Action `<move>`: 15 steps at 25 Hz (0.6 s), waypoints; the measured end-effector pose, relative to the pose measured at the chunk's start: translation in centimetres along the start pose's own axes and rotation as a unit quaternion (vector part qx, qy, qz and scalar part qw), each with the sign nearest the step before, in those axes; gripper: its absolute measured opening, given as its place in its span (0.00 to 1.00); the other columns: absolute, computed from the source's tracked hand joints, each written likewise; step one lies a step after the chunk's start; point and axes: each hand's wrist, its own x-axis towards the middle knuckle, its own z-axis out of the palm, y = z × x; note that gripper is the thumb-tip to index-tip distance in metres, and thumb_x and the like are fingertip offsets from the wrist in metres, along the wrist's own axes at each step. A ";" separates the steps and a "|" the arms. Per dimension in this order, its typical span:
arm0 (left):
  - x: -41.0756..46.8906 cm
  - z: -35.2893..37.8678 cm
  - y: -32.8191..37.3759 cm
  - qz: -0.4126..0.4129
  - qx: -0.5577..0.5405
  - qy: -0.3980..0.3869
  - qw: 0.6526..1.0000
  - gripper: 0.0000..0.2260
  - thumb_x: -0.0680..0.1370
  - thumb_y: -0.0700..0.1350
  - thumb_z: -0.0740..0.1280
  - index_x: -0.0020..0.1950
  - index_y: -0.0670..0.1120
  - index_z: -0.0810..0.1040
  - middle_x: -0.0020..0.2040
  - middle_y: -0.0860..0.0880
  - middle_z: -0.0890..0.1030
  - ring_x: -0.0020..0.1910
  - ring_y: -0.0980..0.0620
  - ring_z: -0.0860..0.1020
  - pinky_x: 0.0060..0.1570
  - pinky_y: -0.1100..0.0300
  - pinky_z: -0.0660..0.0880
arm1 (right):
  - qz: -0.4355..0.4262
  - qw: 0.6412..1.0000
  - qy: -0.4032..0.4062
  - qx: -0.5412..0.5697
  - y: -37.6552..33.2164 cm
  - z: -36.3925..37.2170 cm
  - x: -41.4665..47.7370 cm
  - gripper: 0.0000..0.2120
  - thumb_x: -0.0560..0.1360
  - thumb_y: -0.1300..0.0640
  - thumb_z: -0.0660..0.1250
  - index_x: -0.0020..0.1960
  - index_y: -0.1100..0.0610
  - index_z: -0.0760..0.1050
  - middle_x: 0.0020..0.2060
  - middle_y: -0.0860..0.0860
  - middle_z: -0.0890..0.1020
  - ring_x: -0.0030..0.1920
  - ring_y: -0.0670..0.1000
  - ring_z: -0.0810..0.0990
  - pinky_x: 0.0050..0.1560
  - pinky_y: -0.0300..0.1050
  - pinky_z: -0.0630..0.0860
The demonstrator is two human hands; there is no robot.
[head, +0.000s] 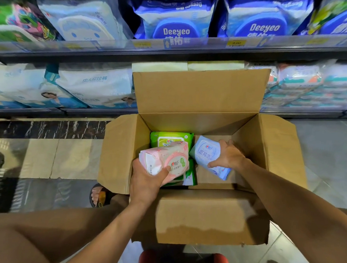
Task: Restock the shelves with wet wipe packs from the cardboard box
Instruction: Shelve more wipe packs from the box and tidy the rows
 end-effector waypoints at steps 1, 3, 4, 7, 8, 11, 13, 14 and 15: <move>0.0 0.0 0.0 0.001 -0.003 0.000 1.000 0.34 0.66 0.56 0.82 0.63 0.48 0.69 0.54 0.52 0.75 0.55 0.46 0.77 0.54 0.51 0.76 | 0.018 0.999 -0.002 0.033 0.1 -0.1 0.0 0.55 0.53 0.36 0.83 0.73 0.53 0.63 0.66 0.57 0.68 0.67 0.57 0.72 0.64 0.48 0.73; 0.0 -0.1 0.0 0.004 -0.007 -0.001 1.000 0.33 0.66 0.56 0.82 0.62 0.48 0.69 0.53 0.53 0.75 0.55 0.47 0.77 0.55 0.49 0.77 | 0.050 0.988 0.023 0.145 0.4 -0.2 0.2 0.53 0.60 0.44 0.85 0.77 0.55 0.62 0.71 0.57 0.69 0.70 0.56 0.72 0.66 0.46 0.71; 0.0 -0.1 -0.1 0.006 -0.009 -0.001 1.000 0.33 0.66 0.56 0.82 0.62 0.49 0.69 0.53 0.53 0.75 0.54 0.47 0.77 0.56 0.49 0.77 | 0.061 0.973 0.045 0.219 0.4 -0.4 0.1 0.50 0.64 0.50 0.84 0.78 0.56 0.62 0.72 0.56 0.70 0.70 0.55 0.72 0.66 0.45 0.71; 0.1 -0.1 -0.1 0.006 -0.012 -0.002 1.000 0.33 0.66 0.57 0.82 0.62 0.49 0.69 0.52 0.54 0.75 0.55 0.47 0.77 0.56 0.48 0.78 | 0.107 0.908 0.101 0.392 0.7 -0.6 -0.2 0.38 0.72 0.59 0.79 0.76 0.59 0.65 0.65 0.55 0.74 0.61 0.52 0.75 0.60 0.44 0.72; 0.1 -0.1 -0.1 0.005 -0.012 -0.003 1.000 0.33 0.66 0.57 0.82 0.62 0.49 0.69 0.53 0.54 0.75 0.55 0.47 0.77 0.56 0.48 0.78 | 0.127 0.881 0.110 0.442 0.7 -0.8 -0.3 0.33 0.74 0.61 0.75 0.75 0.61 0.66 0.61 0.55 0.75 0.58 0.52 0.75 0.59 0.45 0.72; 0.3 0.0 -0.3 0.008 -0.018 -0.005 1.000 0.33 0.65 0.57 0.82 0.61 0.51 0.68 0.53 0.53 0.76 0.56 0.46 0.78 0.57 0.46 0.79 | 0.140 0.827 0.123 0.530 0.4 -1.5 0.0 0.32 0.70 0.63 0.73 0.74 0.62 0.69 0.58 0.56 0.79 0.57 0.53 0.78 0.61 0.50 0.76; 0.4 0.1 -0.5 0.011 -0.019 -0.006 1.000 0.33 0.65 0.58 0.83 0.60 0.51 0.68 0.53 0.54 0.76 0.56 0.47 0.78 0.56 0.45 0.79 | 0.113 0.849 0.125 0.500 -0.3 -1.8 0.0 0.33 0.71 0.67 0.76 0.74 0.63 0.69 0.60 0.55 0.77 0.59 0.53 0.78 0.61 0.49 0.77; 0.4 0.1 -0.6 0.012 -0.021 -0.006 1.000 0.33 0.64 0.58 0.83 0.60 0.51 0.69 0.53 0.54 0.76 0.55 0.48 0.78 0.56 0.45 0.79 | 0.106 0.860 0.132 0.482 -0.6 -1.7 0.0 0.35 0.71 0.67 0.77 0.74 0.62 0.68 0.59 0.55 0.76 0.60 0.52 0.77 0.62 0.49 0.77; 0.4 0.1 -0.7 0.010 -0.024 -0.006 1.000 0.33 0.64 0.59 0.83 0.60 0.51 0.69 0.53 0.55 0.77 0.55 0.48 0.79 0.56 0.45 0.79 | 0.113 0.865 0.140 0.469 -0.7 -1.4 0.0 0.37 0.71 0.66 0.78 0.75 0.62 0.67 0.60 0.54 0.76 0.60 0.53 0.77 0.63 0.50 0.77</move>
